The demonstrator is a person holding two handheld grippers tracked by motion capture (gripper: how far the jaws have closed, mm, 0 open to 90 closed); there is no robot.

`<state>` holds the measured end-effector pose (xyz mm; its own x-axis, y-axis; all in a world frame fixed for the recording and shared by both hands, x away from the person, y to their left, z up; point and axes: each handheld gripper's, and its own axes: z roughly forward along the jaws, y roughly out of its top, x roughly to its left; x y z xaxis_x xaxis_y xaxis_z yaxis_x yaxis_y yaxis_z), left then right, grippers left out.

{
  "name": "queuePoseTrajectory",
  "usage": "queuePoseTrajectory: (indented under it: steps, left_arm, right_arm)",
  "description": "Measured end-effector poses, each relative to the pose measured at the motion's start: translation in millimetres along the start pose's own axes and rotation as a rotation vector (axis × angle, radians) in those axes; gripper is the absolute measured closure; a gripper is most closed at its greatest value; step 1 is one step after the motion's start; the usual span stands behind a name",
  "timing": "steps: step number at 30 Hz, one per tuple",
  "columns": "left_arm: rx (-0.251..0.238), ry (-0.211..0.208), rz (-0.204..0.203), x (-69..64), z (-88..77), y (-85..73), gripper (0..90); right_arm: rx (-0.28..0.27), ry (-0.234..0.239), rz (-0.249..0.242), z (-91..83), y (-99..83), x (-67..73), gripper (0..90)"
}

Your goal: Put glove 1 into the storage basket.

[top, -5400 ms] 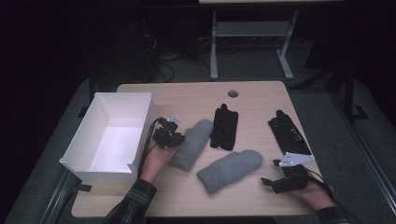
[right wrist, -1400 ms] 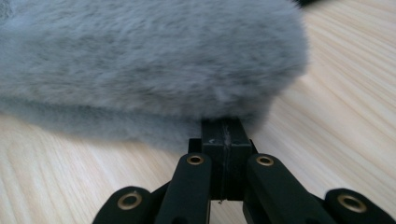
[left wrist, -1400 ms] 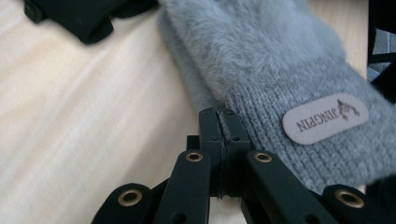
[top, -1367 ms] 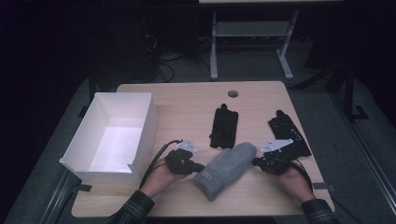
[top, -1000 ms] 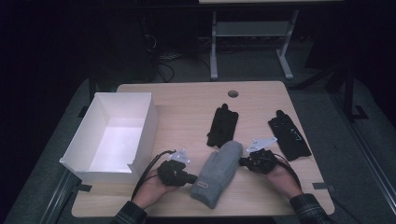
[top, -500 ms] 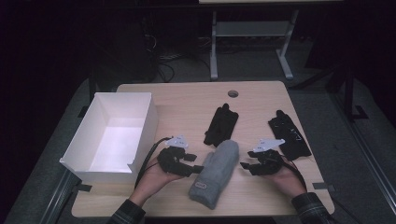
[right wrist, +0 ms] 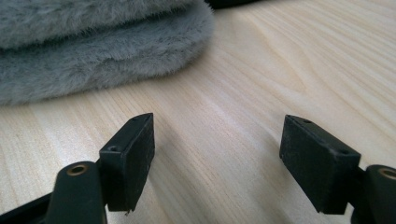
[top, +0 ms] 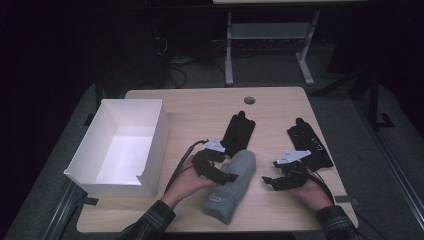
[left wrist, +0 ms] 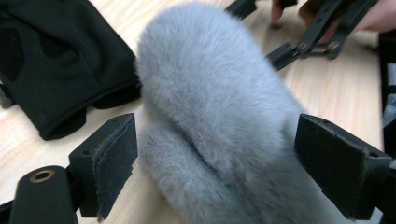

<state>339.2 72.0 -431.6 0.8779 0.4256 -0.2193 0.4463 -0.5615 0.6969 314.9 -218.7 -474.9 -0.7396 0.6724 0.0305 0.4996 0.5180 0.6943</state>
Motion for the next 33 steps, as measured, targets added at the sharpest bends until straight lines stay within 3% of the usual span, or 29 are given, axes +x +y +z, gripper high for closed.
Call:
queuePoseTrajectory:
  steps: [7,9,16,20,25,29,33]
  left_arm:
    - [0.037,0.016,0.006,0.9,18.2,-6.4,12.8]
    - [0.057,0.012,0.023,1.2,22.9,-8.5,12.7]
    - [0.100,0.001,0.021,-0.9,33.6,-9.8,12.8]
    - [0.091,-0.008,0.006,-1.7,36.3,-10.9,12.8]
    - [0.101,-0.012,0.020,-2.7,36.8,-10.8,13.8]
    - [0.107,-0.036,0.026,-4.4,35.6,-10.0,23.3]
    - [0.119,-0.079,0.017,-4.9,34.7,-9.1,39.0]
  right_arm:
    - [-0.004,0.005,0.007,0.1,-1.0,0.2,25.1]
    - [-0.005,0.006,0.006,0.2,-1.2,0.3,24.8]
    - [-0.020,0.014,-0.005,1.8,-2.4,0.8,21.5]
    - [-0.038,0.020,-0.018,3.6,-4.6,1.4,16.8]
    - [-0.045,0.023,-0.022,4.2,-5.4,1.7,15.7]
    - [-0.043,0.024,-0.020,4.3,-5.3,1.9,15.3]
    - [-0.043,0.025,-0.020,4.3,-5.3,1.9,15.3]
